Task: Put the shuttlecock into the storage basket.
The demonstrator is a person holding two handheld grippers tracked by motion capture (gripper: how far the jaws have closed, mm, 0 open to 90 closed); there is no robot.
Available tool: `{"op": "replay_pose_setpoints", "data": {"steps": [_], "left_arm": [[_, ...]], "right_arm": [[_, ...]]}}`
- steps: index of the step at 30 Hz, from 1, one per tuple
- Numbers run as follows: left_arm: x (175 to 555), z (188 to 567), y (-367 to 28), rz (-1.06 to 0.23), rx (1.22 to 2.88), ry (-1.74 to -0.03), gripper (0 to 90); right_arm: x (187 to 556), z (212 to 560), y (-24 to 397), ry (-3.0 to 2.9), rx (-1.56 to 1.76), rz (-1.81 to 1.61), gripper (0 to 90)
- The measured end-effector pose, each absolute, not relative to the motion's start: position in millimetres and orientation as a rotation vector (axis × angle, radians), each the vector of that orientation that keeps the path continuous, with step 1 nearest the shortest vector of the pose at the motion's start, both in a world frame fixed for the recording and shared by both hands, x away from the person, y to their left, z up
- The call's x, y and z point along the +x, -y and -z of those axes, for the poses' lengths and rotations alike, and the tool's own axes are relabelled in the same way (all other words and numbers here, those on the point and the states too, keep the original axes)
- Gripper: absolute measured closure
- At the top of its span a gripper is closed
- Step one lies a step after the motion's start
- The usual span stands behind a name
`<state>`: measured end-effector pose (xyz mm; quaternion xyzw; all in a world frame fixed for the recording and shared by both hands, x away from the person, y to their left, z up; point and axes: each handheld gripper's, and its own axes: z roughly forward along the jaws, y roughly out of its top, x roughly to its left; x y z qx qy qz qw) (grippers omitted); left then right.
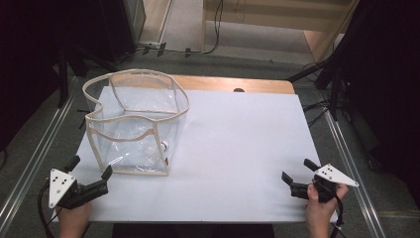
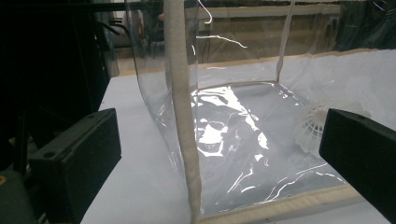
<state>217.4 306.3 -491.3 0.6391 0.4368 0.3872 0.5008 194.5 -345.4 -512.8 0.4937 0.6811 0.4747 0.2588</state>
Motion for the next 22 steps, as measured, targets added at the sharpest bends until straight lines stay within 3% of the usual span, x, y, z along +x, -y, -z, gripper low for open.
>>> {"op": "replay_pose_setpoints", "data": {"steps": [22], "left_arm": [[217.3,491.3,-306.3,-0.936,1.539,-1.061,0.0]], "right_arm": [[196.4,515.8,344.0,-1.827,1.343,-1.308,0.0]]}}
